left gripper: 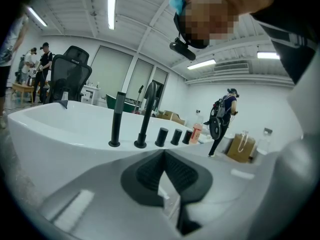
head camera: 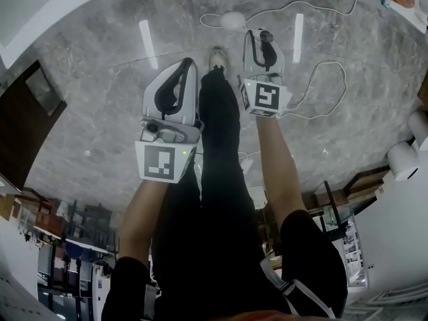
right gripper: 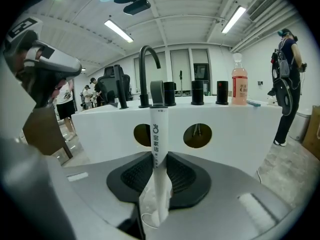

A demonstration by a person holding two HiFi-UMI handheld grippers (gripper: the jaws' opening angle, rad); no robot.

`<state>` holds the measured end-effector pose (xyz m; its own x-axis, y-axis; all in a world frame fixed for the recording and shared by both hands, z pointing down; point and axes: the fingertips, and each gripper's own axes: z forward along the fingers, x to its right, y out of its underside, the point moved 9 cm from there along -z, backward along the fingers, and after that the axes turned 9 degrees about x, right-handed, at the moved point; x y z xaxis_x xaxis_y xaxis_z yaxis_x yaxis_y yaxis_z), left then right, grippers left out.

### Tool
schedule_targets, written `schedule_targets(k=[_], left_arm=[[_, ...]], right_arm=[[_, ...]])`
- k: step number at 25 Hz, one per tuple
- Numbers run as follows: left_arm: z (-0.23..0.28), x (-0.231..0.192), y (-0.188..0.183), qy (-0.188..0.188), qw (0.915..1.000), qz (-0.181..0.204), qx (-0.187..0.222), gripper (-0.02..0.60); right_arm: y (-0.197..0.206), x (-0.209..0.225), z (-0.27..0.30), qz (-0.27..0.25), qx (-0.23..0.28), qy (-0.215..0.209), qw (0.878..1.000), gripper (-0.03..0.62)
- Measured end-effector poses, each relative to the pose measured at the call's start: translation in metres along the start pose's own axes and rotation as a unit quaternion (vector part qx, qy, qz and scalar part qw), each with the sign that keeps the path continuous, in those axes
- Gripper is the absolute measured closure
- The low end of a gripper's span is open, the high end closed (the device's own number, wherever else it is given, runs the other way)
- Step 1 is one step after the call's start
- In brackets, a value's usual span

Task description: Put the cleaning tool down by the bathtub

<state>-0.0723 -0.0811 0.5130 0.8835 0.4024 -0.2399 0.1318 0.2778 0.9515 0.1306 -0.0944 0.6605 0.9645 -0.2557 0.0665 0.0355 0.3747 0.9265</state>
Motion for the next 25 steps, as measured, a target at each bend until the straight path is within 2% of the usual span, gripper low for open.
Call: schedule_targets(k=[10, 16, 25], left_arm=[[0.009, -0.012, 0.023, -0.023, 0.9996, -0.016, -0.009, 0.572], [0.012, -0.013, 0.029, -0.022, 0.9995, -0.016, -0.012, 0.572], [0.018, -0.016, 0.035, -0.027, 0.9993, -0.022, -0.012, 0.572]], right_arm=[[0.037, 0.009, 0.036, -0.002, -0.022, 0.015, 1.000, 0.508], [0.062, 0.014, 0.050, -0.010, -0.056, 0.012, 0.998, 0.508], [0.083, 0.020, 0.067, -0.010, -0.079, 0.016, 0.997, 0.508]])
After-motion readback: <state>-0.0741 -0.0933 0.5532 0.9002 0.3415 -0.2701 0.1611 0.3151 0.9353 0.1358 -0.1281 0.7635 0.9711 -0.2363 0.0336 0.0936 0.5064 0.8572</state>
